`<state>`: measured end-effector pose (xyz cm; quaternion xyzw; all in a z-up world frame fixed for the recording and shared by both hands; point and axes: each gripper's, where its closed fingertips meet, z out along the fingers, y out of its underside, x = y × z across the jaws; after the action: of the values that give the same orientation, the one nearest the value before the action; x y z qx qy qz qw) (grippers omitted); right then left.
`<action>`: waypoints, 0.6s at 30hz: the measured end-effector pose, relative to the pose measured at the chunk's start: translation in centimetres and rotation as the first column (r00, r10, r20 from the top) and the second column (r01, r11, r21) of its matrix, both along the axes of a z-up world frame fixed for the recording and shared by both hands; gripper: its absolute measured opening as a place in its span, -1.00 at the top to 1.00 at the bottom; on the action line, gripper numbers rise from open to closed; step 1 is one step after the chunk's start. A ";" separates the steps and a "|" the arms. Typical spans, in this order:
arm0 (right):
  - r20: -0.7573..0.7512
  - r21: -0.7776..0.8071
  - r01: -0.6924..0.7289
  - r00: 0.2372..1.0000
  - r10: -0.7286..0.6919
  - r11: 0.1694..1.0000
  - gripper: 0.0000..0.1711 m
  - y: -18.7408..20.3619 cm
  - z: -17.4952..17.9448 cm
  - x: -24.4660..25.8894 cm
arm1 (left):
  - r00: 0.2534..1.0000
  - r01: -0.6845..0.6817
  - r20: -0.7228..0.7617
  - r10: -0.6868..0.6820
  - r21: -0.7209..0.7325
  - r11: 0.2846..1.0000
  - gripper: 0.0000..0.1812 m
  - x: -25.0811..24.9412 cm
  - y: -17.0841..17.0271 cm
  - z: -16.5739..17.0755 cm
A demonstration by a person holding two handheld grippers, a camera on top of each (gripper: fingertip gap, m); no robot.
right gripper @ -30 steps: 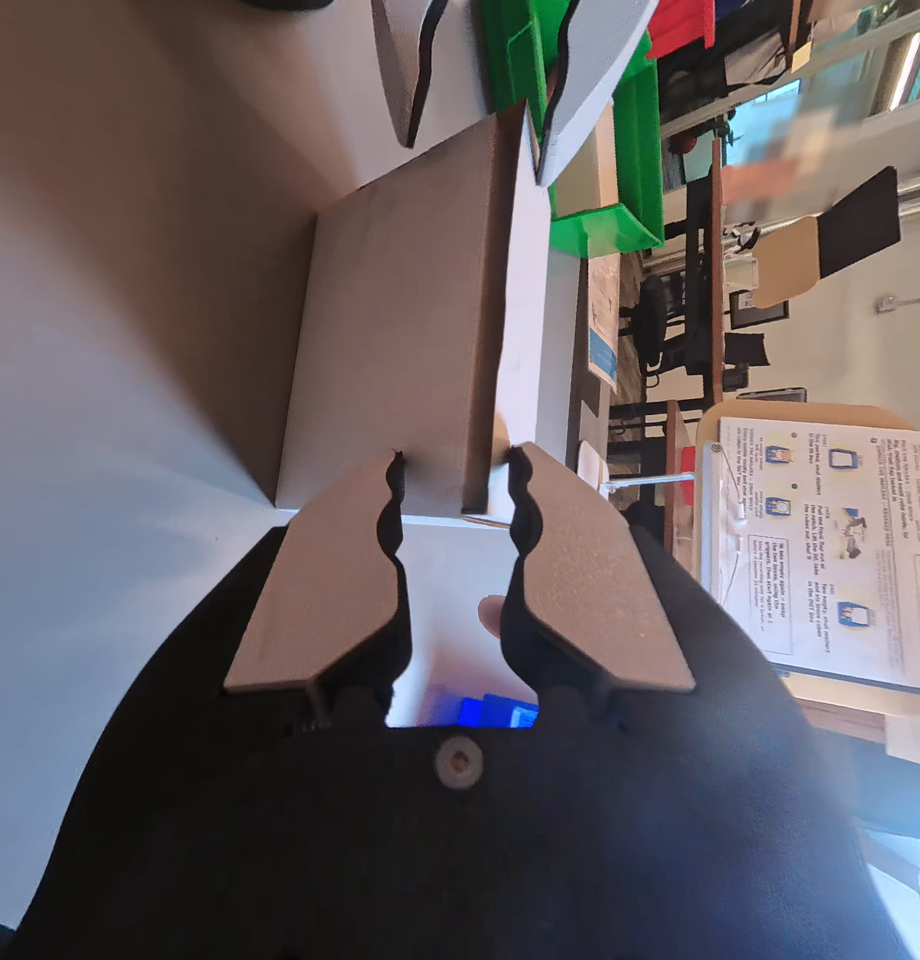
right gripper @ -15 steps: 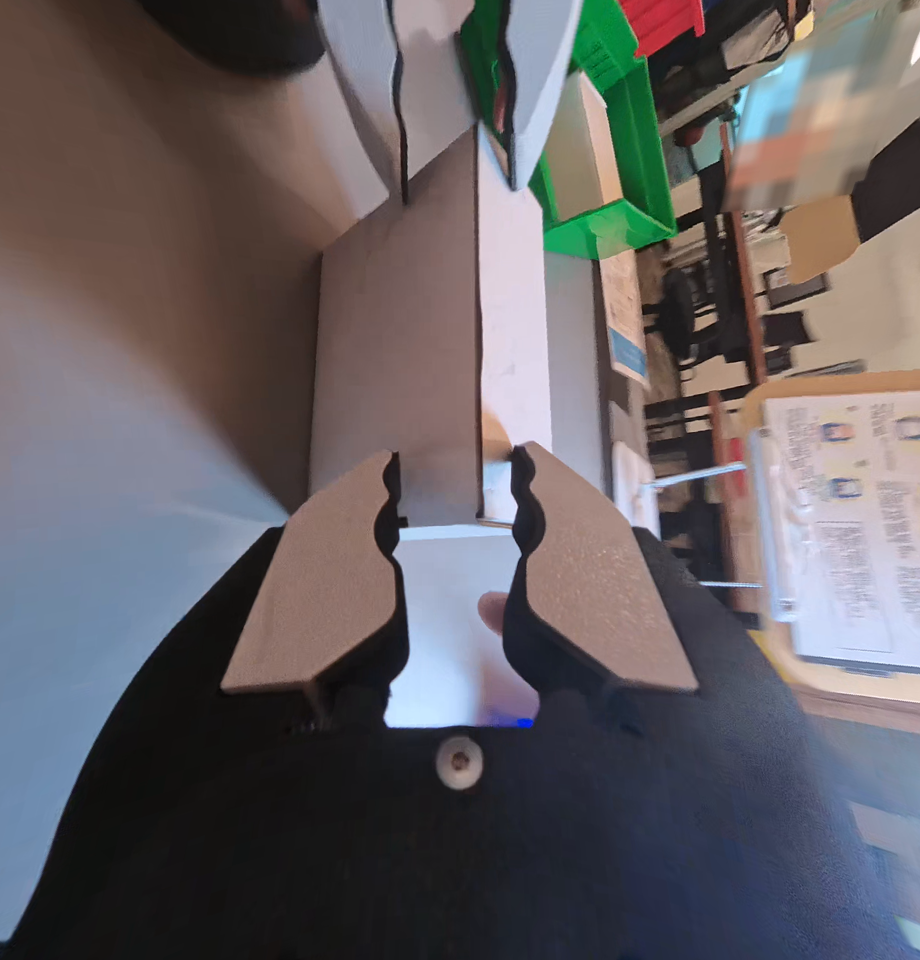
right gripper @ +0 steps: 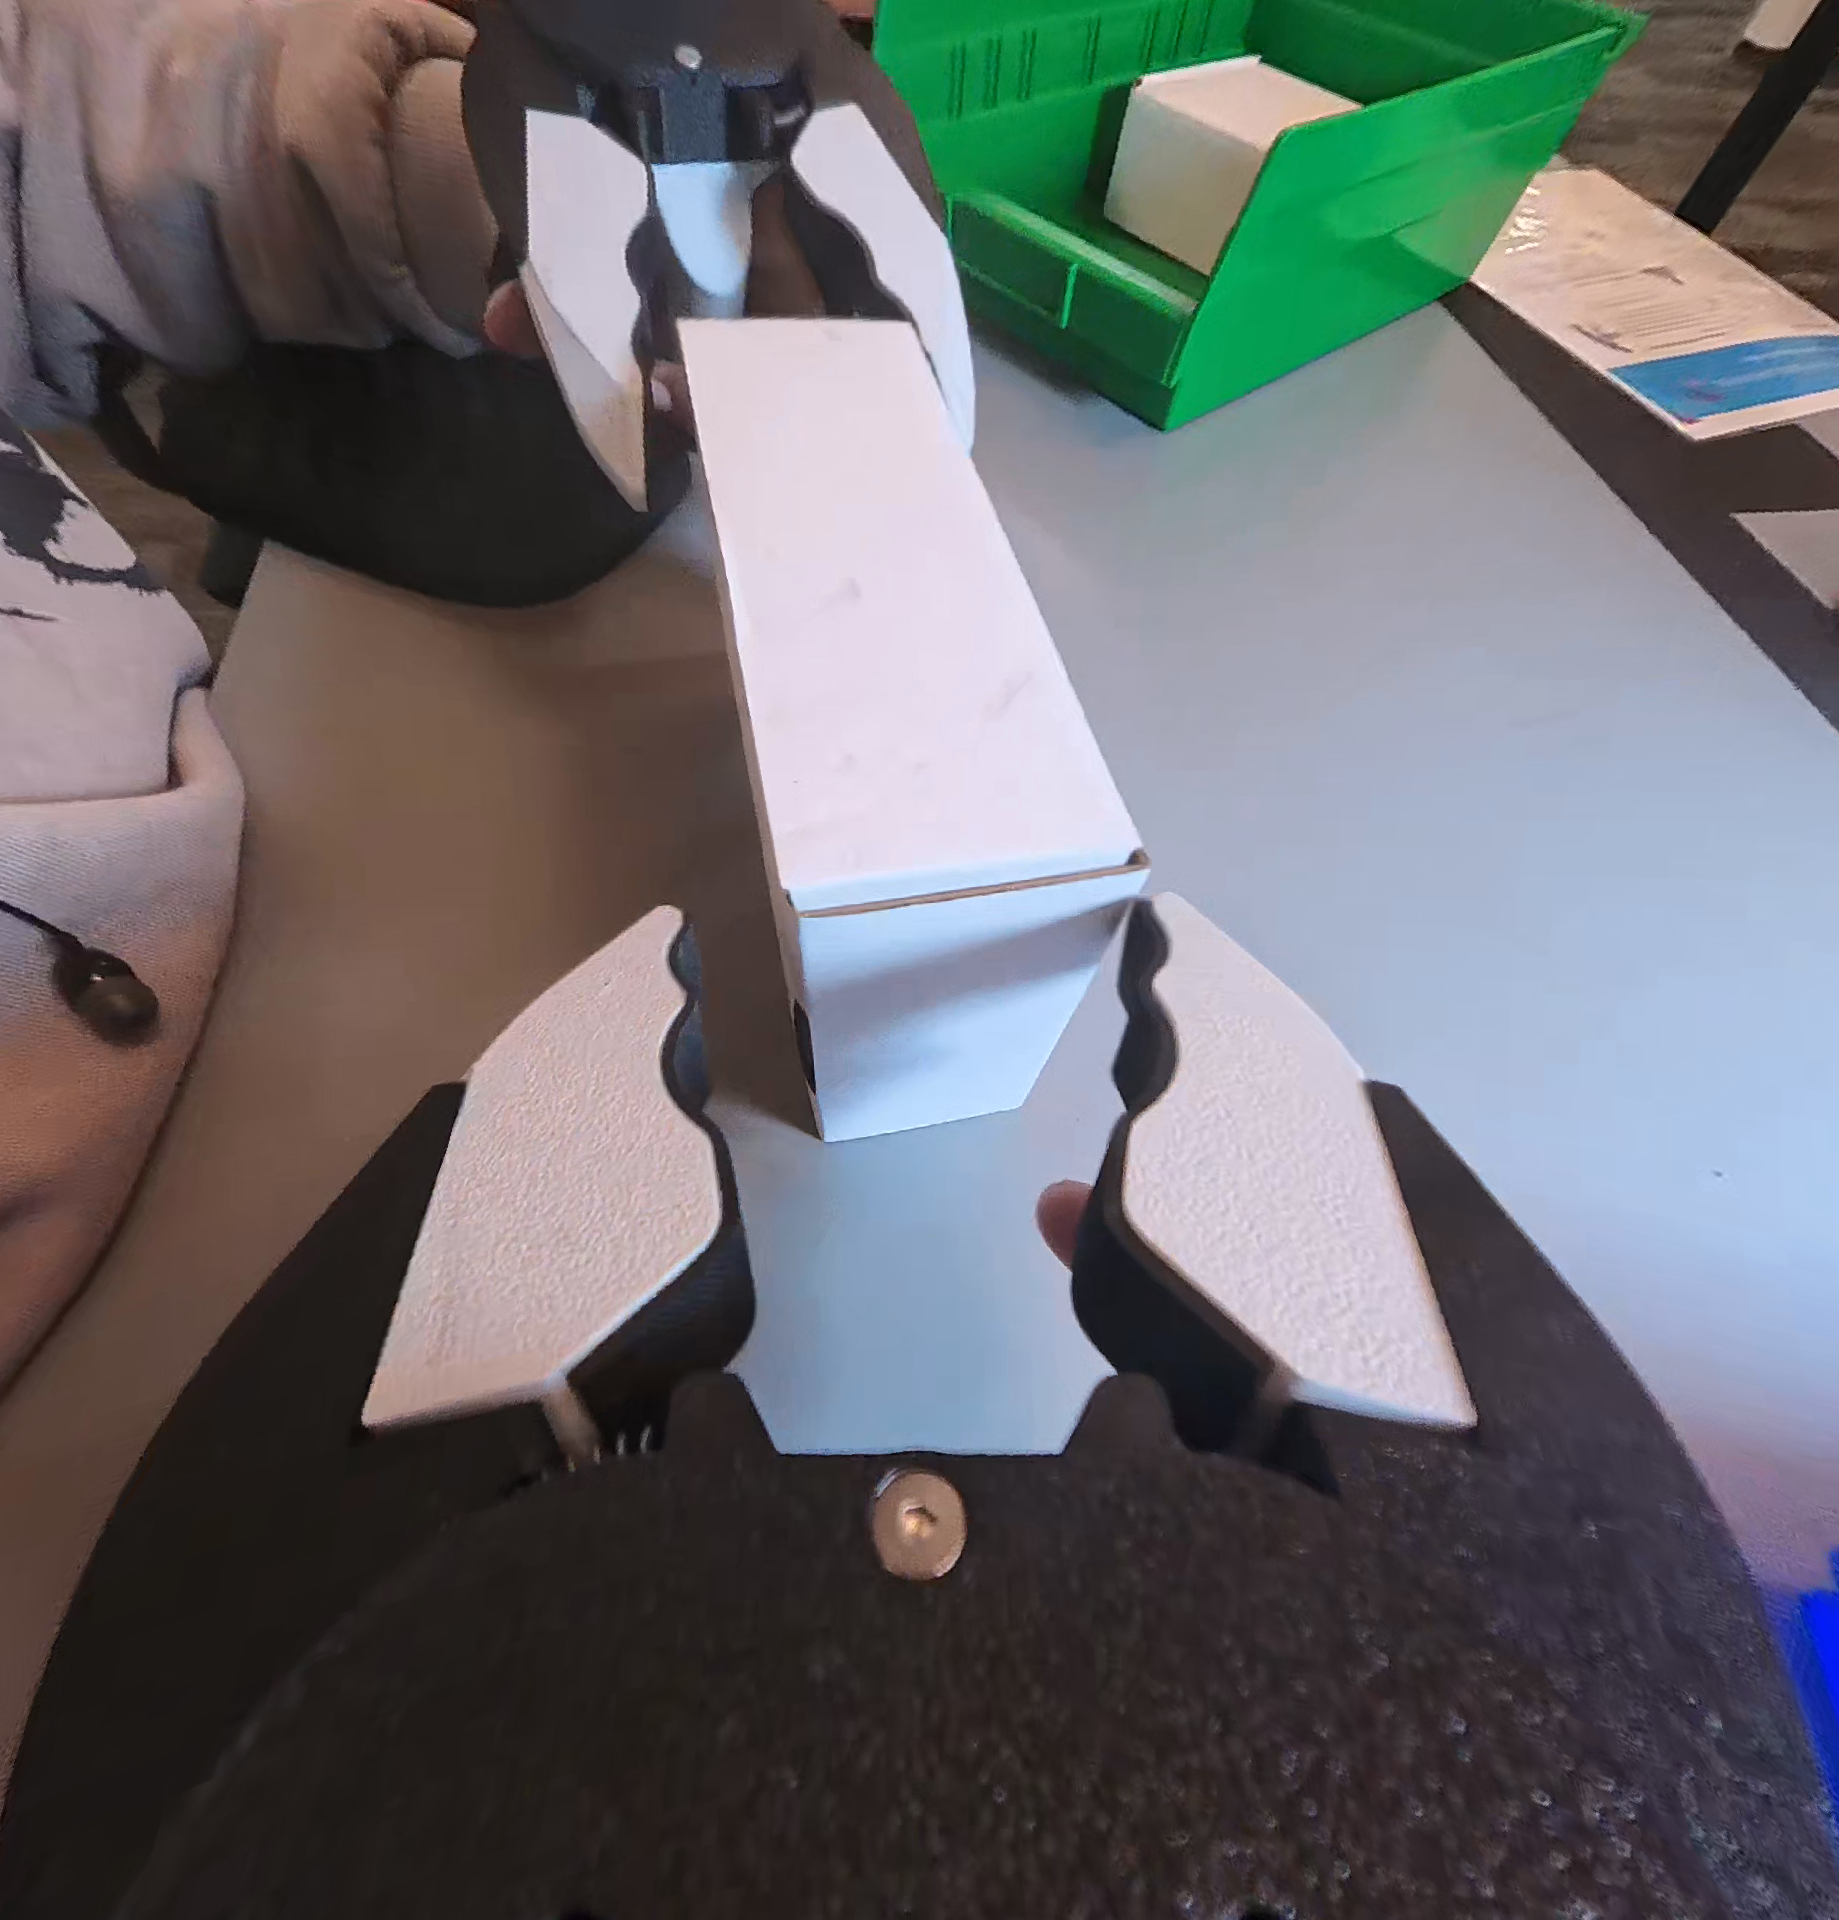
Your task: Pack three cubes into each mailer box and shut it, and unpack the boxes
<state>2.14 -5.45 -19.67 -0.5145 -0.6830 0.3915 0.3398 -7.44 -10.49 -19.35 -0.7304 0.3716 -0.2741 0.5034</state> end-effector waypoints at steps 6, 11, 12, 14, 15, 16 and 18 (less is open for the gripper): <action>-0.064 0.290 0.015 0.998 0.004 0.957 0.30 1.1 1.1 -0.4 | 0.968 0.035 -0.250 0.027 0.241 0.970 0.28 0.2 1.2 0.6; -0.137 0.661 0.119 0.990 -0.037 0.741 0.31 3.5 1.3 0.0 | 0.849 0.110 -0.490 0.199 0.531 0.840 0.28 0.1 3.0 1.0; -0.150 0.705 0.139 0.988 -0.045 0.696 0.31 3.9 1.2 0.2 | 0.828 0.132 -0.513 0.226 0.570 0.811 0.28 0.1 3.2 1.1; -0.164 0.776 0.164 0.985 -0.056 0.609 0.32 4.3 0.9 0.5 | 0.775 0.189 -0.564 0.287 0.639 0.746 0.28 0.2 3.5 1.1; -0.155 0.799 0.159 0.986 -0.057 0.580 0.32 4.5 0.6 0.7 | 0.738 0.227 -0.590 0.328 0.674 0.703 0.29 0.1 3.7 1.1; -0.139 0.796 0.146 0.989 -0.057 0.587 0.32 4.5 0.2 0.9 | 0.697 0.270 -0.615 0.370 0.702 0.658 0.29 0.0 3.9 1.1; -0.066 0.633 0.096 0.995 -0.070 0.768 0.28 3.9 -1.2 1.4 | 0.648 0.318 -0.631 0.427 0.733 0.601 0.29 -0.1 4.0 0.9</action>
<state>3.51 -1.54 -20.83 -0.3914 -0.7451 0.1325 0.5235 -7.55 -6.47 -18.43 -0.4807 0.6014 0.2716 0.5775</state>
